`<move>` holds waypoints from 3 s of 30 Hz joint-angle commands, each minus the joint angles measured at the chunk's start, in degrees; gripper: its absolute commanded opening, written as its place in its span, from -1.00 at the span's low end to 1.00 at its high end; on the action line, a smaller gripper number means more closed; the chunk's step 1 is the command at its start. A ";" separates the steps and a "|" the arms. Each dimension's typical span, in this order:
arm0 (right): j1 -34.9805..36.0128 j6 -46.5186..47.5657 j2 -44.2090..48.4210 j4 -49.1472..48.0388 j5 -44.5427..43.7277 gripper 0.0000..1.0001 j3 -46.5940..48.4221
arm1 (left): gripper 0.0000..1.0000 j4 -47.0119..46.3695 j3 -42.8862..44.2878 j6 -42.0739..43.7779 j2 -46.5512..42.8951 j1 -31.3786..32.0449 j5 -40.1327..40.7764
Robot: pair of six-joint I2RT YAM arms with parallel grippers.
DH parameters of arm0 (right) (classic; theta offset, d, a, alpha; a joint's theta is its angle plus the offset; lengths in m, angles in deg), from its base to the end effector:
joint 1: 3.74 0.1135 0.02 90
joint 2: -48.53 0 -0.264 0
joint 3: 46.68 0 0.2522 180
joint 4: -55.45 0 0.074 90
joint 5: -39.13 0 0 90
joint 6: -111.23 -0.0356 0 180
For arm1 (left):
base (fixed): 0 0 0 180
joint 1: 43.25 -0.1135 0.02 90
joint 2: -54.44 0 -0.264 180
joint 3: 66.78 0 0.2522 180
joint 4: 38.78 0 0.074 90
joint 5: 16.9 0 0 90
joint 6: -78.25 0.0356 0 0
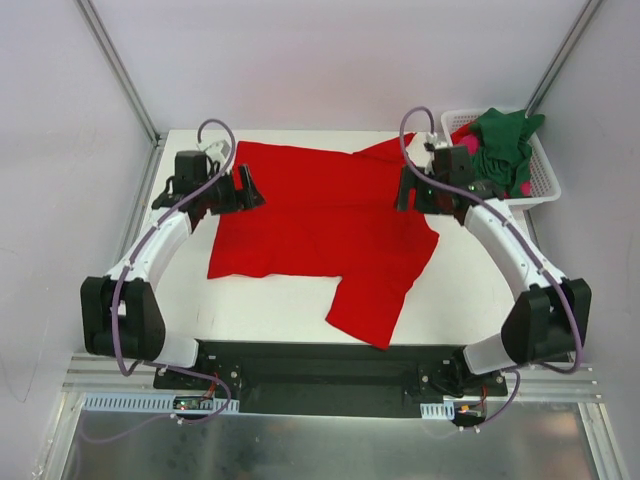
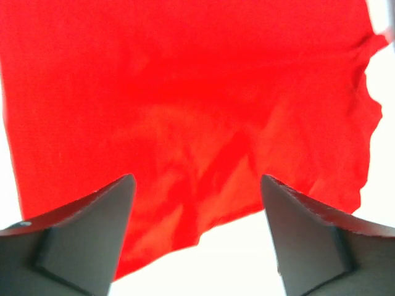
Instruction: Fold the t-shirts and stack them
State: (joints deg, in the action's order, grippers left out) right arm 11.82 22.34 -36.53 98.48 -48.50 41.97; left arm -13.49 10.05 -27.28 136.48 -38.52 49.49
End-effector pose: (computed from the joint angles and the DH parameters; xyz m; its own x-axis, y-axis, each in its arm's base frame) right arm 0.3210 0.0909 0.3227 -0.6061 -0.1889 -0.7727 -0.3106 0.9505 0.0113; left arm 0.3242 -0.0411 0.2979 -0.5997 -0.1966 -0.7757 0.2687 0.8636 -0.4265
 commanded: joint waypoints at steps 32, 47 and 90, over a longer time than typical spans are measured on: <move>42.17 -44.15 39.11 5.10 -15.73 0.93 -49.31 | 0.99 -0.89 -22.29 -9.34 -9.35 -7.98 -3.28; 50.10 -50.41 26.17 -5.28 -19.34 0.64 -49.93 | 0.99 -1.60 -22.73 -9.43 -9.18 -7.98 -3.54; 58.98 -58.50 24.50 2.19 -19.51 0.21 -50.28 | 0.99 -1.51 -23.16 -9.52 -9.27 -8.42 -2.84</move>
State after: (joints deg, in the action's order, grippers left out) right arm 69.89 -33.92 -11.68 96.06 -70.03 -6.35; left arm -14.10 -14.26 -36.50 127.32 -46.36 46.60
